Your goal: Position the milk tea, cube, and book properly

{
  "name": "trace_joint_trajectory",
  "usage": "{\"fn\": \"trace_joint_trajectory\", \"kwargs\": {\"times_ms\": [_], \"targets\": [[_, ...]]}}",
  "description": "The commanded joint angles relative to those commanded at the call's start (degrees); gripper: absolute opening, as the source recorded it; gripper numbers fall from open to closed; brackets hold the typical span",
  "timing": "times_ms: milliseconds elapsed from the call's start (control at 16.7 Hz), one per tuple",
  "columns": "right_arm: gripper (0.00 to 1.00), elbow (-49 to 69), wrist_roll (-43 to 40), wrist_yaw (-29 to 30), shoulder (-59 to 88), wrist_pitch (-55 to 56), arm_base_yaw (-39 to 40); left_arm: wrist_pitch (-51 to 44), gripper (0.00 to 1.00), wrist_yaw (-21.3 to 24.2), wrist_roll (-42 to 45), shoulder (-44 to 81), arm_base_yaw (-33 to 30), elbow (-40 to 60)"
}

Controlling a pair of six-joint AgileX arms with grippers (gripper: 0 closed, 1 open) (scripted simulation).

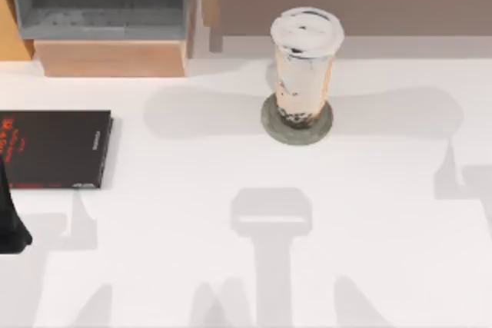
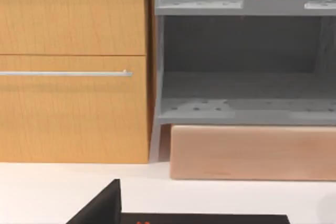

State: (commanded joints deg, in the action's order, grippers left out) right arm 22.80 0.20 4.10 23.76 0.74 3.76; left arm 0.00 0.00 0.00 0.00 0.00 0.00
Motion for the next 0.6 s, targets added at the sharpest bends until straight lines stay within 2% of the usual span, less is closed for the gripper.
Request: {"fn": "trace_joint_trajectory", "kwargs": {"times_ms": [300, 600], "targets": [[1.00, -17.81, -0.14, -3.10, -18.55, -0.58, -2.86, 0.00, 1.00, 0.00, 0.00, 0.00, 0.00, 0.00], [1.00, -22.80, -0.20, -4.10, -23.77, -0.74, -3.76, 0.00, 1.00, 0.00, 0.00, 0.00, 0.00, 0.00]]}}
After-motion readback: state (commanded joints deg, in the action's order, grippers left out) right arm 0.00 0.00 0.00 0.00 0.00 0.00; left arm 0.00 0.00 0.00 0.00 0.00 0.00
